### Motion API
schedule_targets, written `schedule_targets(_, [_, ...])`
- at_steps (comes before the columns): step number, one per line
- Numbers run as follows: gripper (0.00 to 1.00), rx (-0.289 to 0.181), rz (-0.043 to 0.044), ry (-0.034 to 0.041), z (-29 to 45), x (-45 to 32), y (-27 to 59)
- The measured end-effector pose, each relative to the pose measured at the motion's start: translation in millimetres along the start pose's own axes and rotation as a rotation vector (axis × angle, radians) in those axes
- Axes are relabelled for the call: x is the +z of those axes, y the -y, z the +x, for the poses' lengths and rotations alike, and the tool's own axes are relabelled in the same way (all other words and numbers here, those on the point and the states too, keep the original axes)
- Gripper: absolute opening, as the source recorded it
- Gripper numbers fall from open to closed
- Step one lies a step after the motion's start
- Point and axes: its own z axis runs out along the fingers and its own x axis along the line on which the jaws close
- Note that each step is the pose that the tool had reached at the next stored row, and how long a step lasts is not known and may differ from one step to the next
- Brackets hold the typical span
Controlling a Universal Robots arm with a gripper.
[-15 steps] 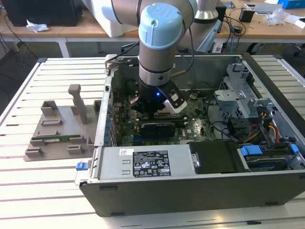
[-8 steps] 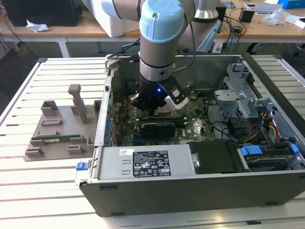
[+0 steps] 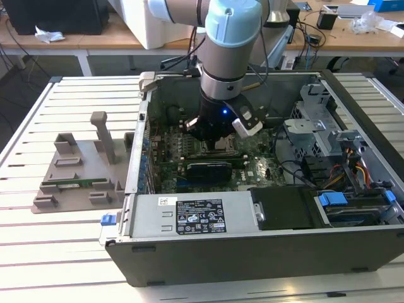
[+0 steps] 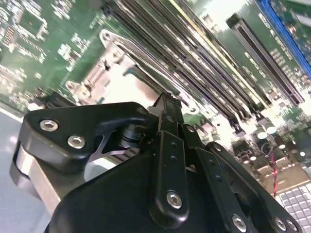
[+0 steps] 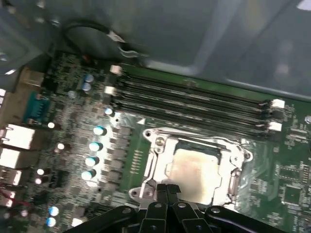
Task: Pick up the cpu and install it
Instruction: 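Install the second cpu locking lever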
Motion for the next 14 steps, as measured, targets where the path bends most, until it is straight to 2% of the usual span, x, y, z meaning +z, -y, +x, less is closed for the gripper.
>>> schedule_targets(2, [0.11, 0.001, 0.0131, -0.0060, -7.6, 0.6, -5.1])
schedule_targets(3, [0.11, 0.001, 0.0156, -0.0070, -9.5, 0.9, -7.3])
schedule_targets(4, [0.11, 0.002, 0.0226, -0.0089, -11.6, 1.2, -10.3])
schedule_targets(5, [0.11, 0.003, 0.0367, -0.0120, -12.8, 0.5, -12.8])
schedule_targets(6, [0.11, 0.003, 0.0462, -0.0140, -13.0, -1.5, -13.7])
schedule_targets(7, [0.11, 0.004, 0.0554, -0.0160, -12.9, -8.1, -15.1])
schedule_targets(11, [0.11, 0.004, 0.0585, -0.0167, -12.5, -25.9, -17.9])
schedule_targets(14, [0.11, 0.004, 0.0585, -0.0167, -12.5, -26.1, -17.9])
